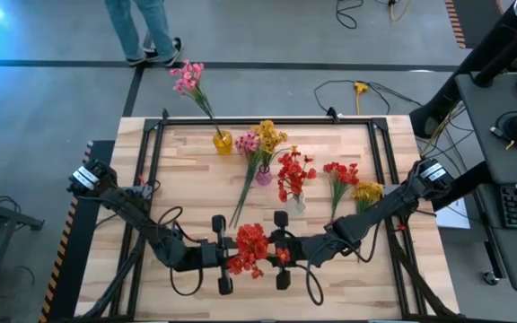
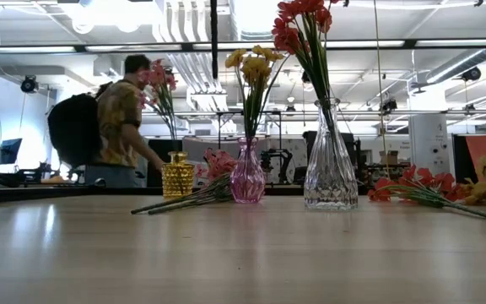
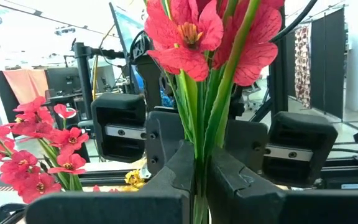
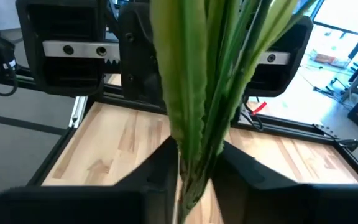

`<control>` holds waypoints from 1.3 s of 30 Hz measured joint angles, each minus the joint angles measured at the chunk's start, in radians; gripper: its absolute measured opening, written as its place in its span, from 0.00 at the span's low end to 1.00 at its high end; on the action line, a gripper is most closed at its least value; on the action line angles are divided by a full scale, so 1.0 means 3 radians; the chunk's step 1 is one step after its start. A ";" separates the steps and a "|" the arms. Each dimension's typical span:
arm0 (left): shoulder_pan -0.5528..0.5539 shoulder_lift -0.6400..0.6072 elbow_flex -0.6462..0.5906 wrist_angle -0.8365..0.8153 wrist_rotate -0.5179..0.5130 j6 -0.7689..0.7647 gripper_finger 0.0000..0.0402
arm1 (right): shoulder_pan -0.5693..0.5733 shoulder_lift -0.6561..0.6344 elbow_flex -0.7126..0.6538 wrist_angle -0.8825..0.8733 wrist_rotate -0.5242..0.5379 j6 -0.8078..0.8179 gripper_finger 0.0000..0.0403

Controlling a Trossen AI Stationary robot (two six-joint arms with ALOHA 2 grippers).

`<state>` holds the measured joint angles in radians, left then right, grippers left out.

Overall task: Sort flowers into vase by color
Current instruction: Put the bottom red flowers into the transparent vase

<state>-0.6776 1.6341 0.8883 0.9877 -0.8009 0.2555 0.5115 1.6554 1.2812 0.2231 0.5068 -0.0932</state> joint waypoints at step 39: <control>-0.0087 -0.1196 0.0000 -0.3783 -0.0882 -0.2143 0.50 | 0.0031 -0.1814 -0.1162 -0.0564 0.1280 0.0833 0.04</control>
<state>-0.7037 1.2752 0.8883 -0.1472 -1.0657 -0.3876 0.5209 1.1111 0.9325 0.0540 0.8909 0.1567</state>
